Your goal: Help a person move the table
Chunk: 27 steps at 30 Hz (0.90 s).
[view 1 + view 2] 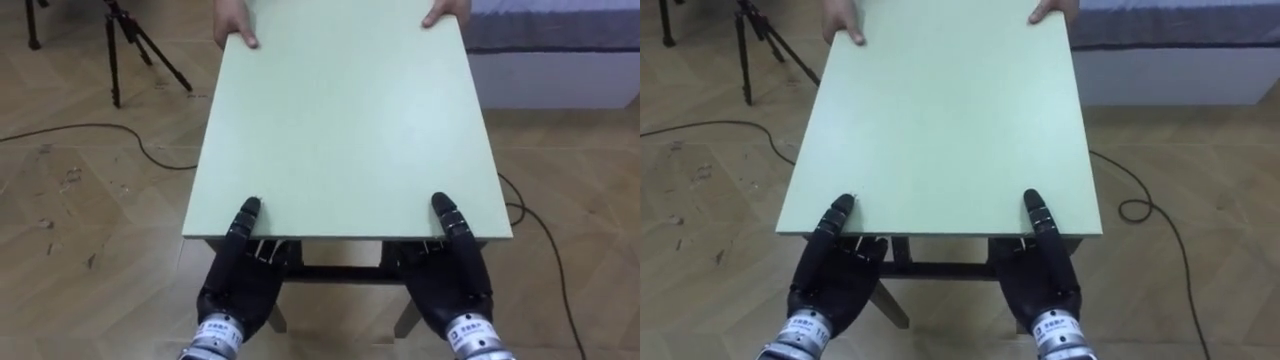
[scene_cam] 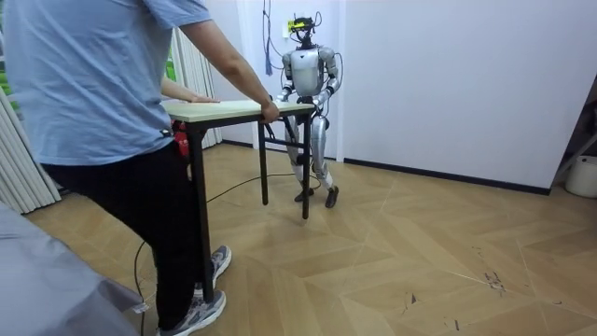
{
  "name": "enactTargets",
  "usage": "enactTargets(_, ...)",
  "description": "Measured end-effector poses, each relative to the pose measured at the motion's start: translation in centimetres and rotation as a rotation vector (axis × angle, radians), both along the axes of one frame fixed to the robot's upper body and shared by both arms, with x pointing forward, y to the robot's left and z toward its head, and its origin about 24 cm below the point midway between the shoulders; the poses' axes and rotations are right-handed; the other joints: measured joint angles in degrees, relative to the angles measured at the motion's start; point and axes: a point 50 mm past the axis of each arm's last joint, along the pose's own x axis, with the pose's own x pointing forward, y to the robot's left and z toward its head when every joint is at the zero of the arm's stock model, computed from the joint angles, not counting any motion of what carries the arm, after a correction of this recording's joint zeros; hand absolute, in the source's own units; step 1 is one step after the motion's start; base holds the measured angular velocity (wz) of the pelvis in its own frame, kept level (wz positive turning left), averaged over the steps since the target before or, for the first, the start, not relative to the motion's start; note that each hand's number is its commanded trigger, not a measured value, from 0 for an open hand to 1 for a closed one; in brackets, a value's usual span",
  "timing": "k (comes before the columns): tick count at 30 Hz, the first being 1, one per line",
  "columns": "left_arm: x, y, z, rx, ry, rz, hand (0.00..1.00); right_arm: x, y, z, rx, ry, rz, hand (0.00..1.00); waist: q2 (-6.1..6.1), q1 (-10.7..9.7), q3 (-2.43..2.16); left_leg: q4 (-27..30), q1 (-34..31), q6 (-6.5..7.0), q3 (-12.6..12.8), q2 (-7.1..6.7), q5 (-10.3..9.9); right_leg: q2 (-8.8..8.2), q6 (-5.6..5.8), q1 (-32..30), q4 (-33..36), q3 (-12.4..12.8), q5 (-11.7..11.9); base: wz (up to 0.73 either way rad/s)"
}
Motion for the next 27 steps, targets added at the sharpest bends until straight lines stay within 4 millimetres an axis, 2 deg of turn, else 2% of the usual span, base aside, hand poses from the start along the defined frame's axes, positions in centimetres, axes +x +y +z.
enactTargets(1, 0.0, 0.0, 0.0, -0.003, -0.005, -0.004, 1.00, 0.0, 0.0, 0.0, -0.001, 0.000, -0.001, 1.00, 0.10, -0.4, 0.38, 0.2, 1.2, 0.01, 0.1, -0.18, -0.3, 0.21, -0.19, -0.3, 0.7, -0.7, -0.1, 0.19)
enactTargets(2, -0.1, 0.2, 0.0, 0.002, -0.017, -0.011, 1.00, 0.0, 0.0, 0.0, -0.001, -0.003, -0.003, 1.00, -0.70, -1.4, 1.21, -1.7, 1.5, -0.25, 0.0, -0.84, -1.3, -0.16, -0.48, -1.4, 2.0, -1.5, -0.2, 0.25)
enactTargets(3, -0.3, 0.3, -0.1, 0.004, -0.012, -0.011, 1.00, -0.1, 0.0, -0.1, -0.003, -0.002, 0.003, 1.00, -1.14, -1.6, 1.31, -3.3, 1.6, -0.53, 0.1, -1.52, -1.6, -0.62, -0.86, -2.1, 1.8, -1.7, 0.4, 0.20)
enactTargets(4, -0.3, 0.3, -0.1, 0.002, -0.010, -0.011, 1.00, -0.1, 0.1, 0.0, -0.004, -0.005, 0.005, 1.00, -0.99, -1.9, 1.31, -3.2, 1.7, -1.17, -0.2, -1.73, -2.2, -0.77, -1.06, -2.4, 1.4, -2.2, 0.9, 0.00)
enactTargets(6, 0.0, 0.0, 0.1, -0.018, -0.023, -0.009, 1.00, 0.4, -0.1, 0.4, -0.016, -0.030, 0.007, 1.00, 1.36, -2.6, 1.02, -2.0, 3.4, -2.68, -2.0, -1.82, -5.8, -0.39, -1.99, -5.5, 1.6, -5.3, 2.8, 0.00)
enactTargets(7, 0.2, -0.1, 0.2, -0.020, -0.033, -0.011, 1.00, 0.6, -0.1, 0.5, -0.017, -0.041, 0.004, 1.00, 1.77, -3.1, 0.99, -2.3, 3.9, -2.82, -2.4, -1.99, -6.5, -0.22, -2.15, -6.3, 1.6, -5.9, 3.3, 0.30)
enactTargets(8, 0.9, -0.1, 0.7, -0.018, -0.062, -0.020, 1.00, 1.1, -0.1, 0.9, -0.015, -0.070, -0.002, 1.00, 2.45, -4.2, 1.08, -6.1, 6.2, -3.04, -3.3, -2.17, -8.3, -0.18, -2.57, -8.5, 1.6, -7.5, 4.8, 0.44)
enactTargets(9, 1.8, -0.1, 1.2, -0.010, -0.092, -0.029, 1.00, 1.6, 0.0, 1.2, -0.007, -0.093, 0.000, 1.00, 2.46, -4.7, 1.03, -13.4, 8.9, -2.82, -3.3, -2.12, -12.9, -0.39, -2.75, -11.3, 1.5, -8.3, 6.4, 0.41)
enactTargets(10, 2.1, -0.1, 1.4, -0.010, -0.104, -0.031, 1.00, 1.9, 0.0, 1.4, -0.005, -0.105, 0.000, 1.00, 2.47, -4.8, 1.02, -16.9, 9.9, -2.73, -3.2, -2.15, -14.9, -0.49, -2.91, -12.4, 1.2, -8.7, 7.4, 0.21)
enactTargets(11, 3.0, -0.2, 1.6, -0.011, -0.123, -0.031, 1.00, 2.7, 0.0, 1.7, -0.003, -0.124, -0.002, 1.00, 2.52, -4.9, 1.01, -23.1, 11.3, -2.07, -2.6, -2.44, -17.7, -0.85, -3.14, -14.5, 0.3, -9.3, 9.4, 0.17)
enactTargets(12, 3.8, -0.3, 1.5, -0.013, -0.124, -0.034, 1.00, 3.4, -0.3, 1.7, -0.010, -0.135, -0.006, 1.00, 2.44, -5.6, 0.97, -27.4, 11.5, -0.62, -1.6, -3.09, -19.0, -1.74, -3.09, -16.0, -0.6, -10.0, 11.5, 0.20)
enactTargets(13, 4.2, -0.4, 1.6, -0.016, -0.126, -0.039, 1.00, 3.8, -0.4, 1.7, -0.012, -0.136, -0.009, 1.00, 2.42, -5.7, 0.98, -28.4, 11.4, 0.08, -1.2, -3.53, -19.4, -2.33, -3.00, -16.4, -1.0, -10.2, 12.4, 0.19)
enactTargets(14, 4.7, -0.6, 1.3, -0.009, -0.117, -0.047, 1.00, 4.0, -0.4, 1.3, -0.006, -0.120, -0.022, 1.00, 2.01, -5.8, 0.85, -28.5, 10.7, 1.75, -0.7, -4.71, -19.4, -3.56, -2.68, -16.8, -2.0, -10.0, 14.2, 0.12)
enactTargets(15, 4.8, -0.7, 1.0, -0.008, -0.099, -0.046, 1.00, 4.1, -0.5, 1.1, -0.003, -0.110, -0.025, 1.00, 1.61, -6.2, 0.48, -28.4, 9.8, 2.80, -0.1, -6.14, -18.3, -4.92, -1.50, -16.5, -3.2, -9.8, 15.7, 0.10)
enactTargets(16, 4.8, -0.7, 1.0, -0.009, -0.097, -0.046, 1.00, 3.9, -0.5, 1.0, -0.002, -0.103, -0.025, 1.00, 1.46, -6.4, 0.40, -28.6, 9.7, 3.34, 0.1, -6.90, -17.7, -5.48, -0.89, -16.1, -3.9, -9.4, 16.4, 0.08)
enactTargets(17, 4.3, -0.7, 0.6, -0.008, -0.080, -0.043, 1.00, 3.4, -0.5, 0.6, -0.009, -0.085, -0.016, 1.00, 0.96, -6.6, -0.23, -29.6, 9.9, 4.28, 0.6, -8.48, -16.3, -6.47, 0.24, -15.3, -5.8, -8.5, 18.2, 0.00)
enactTargets(18, 3.8, -0.6, 0.2, -0.008, -0.061, -0.039, 1.00, 2.8, -0.5, 0.2, -0.011, -0.065, -0.008, 1.00, 0.65, -7.0, -0.56, -30.2, 10.3, 5.05, 1.7, -9.53, -15.3, -7.06, 2.23, -14.5, -7.3, -7.4, 19.9, 0.00)
enactTargets(19, 3.5, -0.6, 0.1, -0.008, -0.051, -0.038, 1.00, 2.5, -0.5, 0.0, -0.011, -0.057, -0.008, 1.00, 0.59, -7.0, -0.53, -30.3, 10.3, 5.46, 1.8, -10.03, -15.0, -7.35, 3.34, -14.2, -7.9, -6.8, 20.6, -0.06)
enactTargets(20, 3.0, -0.5, -0.3, -0.011, -0.033, -0.035, 1.00, 2.1, -0.7, -0.3, -0.017, -0.046, -0.013, 1.00, 0.29, -7.1, -0.56, -30.3, 10.3, 6.30, 2.0, -11.15, -14.2, -8.14, 5.68, -13.9, -8.8, -5.8, 21.8, -0.14)
enactTargets(21, 2.6, -0.5, -0.5, -0.013, -0.028, -0.035, 1.00, 1.8, -0.5, -0.5, -0.016, -0.039, -0.004, 1.00, -0.47, -7.0, -0.32, -30.6, 10.1, 7.17, 3.1, -12.17, -13.4, -8.85, 8.21, -13.9, -10.0, -4.7, 23.2, -0.18)
enactTargets(22, 2.6, -0.5, -0.5, -0.013, -0.027, -0.035, 1.00, 1.7, -0.5, -0.5, -0.013, -0.037, -0.005, 1.00, -0.95, -7.0, -0.29, -30.9, 9.8, 7.63, 3.4, -12.89, -12.8, -9.32, 9.55, -13.9, -10.9, -4.2, 24.0, -0.04)
enactTargets(23, 2.5, -0.5, -0.6, -0.012, -0.025, -0.037, 1.00, 1.7, -0.6, -0.5, -0.014, -0.037, -0.007, 1.00, -1.13, -7.6, -0.12, -31.0, 8.9, 8.46, 3.7, -13.18, -11.7, -9.89, 11.51, -14.1, -11.1, -3.7, 23.0, 0.33)
enactTargets(24, 2.5, -0.5, -0.7, -0.010, -0.020, -0.042, 1.00, 1.5, -0.6, -0.7, -0.013, -0.028, -0.009, 1.00, -1.33, -8.7, 0.00, -31.3, 8.5, 9.27, 5.6, -12.64, -11.1, -11.31, 10.16, -16.0, -2.5, -3.0, 19.4, 0.52)
enactTargets(25, 2.4, -0.7, -0.7, -0.010, -0.014, -0.050, 1.00, 1.1, -0.6, -0.8, -0.009, -0.023, -0.015, 1.00, -1.53, -8.9, -0.02, -31.7, 8.6, 9.54, 6.4, -12.50, -10.8, -12.09, 9.00, -16.3, 3.7, -1.7, 16.6, 0.55)
enactTargets(26, 2.3, -0.8, -0.8, -0.003, -0.008, -0.059, 1.00, 0.7, -0.7, -1.0, -0.005, -0.023, -0.023, 1.00, -1.92, -8.8, -0.07, -33.1, 8.7, 9.33, 8.1, -12.15, -9.8, -13.16, 7.98, -16.3, 12.8, 0.0, 9.7, 0.31)
enactTargets(27, 2.2, -0.7, -0.8, -0.001, -0.008, -0.059, 1.00, 0.6, -0.8, -1.0, -0.007, -0.029, -0.029, 1.00, -2.13, -8.8, 0.04, -34.3, 8.4, 9.23, 9.2, -12.11, -8.6, -14.37, 8.48, -15.6, 19.0, 1.2, 5.4, 0.16)
